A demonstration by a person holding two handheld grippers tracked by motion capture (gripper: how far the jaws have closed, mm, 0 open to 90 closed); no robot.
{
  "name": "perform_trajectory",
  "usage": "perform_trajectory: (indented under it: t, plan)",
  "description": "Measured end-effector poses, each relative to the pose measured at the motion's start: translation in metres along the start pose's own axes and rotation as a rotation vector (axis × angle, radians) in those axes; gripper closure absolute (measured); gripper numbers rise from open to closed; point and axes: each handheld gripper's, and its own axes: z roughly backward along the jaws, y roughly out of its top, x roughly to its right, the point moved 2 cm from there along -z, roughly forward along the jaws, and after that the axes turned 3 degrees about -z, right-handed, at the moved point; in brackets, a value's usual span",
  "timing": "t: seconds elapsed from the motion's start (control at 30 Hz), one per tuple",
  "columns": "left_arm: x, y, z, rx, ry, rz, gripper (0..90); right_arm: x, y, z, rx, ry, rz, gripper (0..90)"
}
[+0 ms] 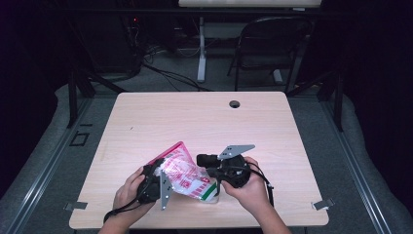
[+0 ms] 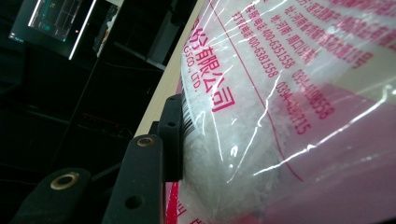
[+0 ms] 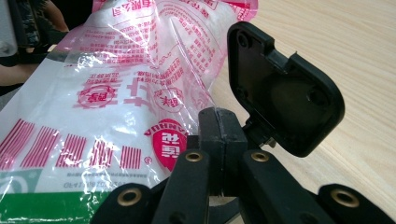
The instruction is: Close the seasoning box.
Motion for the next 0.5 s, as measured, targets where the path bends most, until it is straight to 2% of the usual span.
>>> perform_trajectory:
  t: [0.5]
  plan:
    - [0.0022, 0.0039, 0.0029, -0.004, 0.018, -0.023, 66.2, 0.0064, -0.0014, -0.004, -0.003, -0.01, -0.009, 90.0]
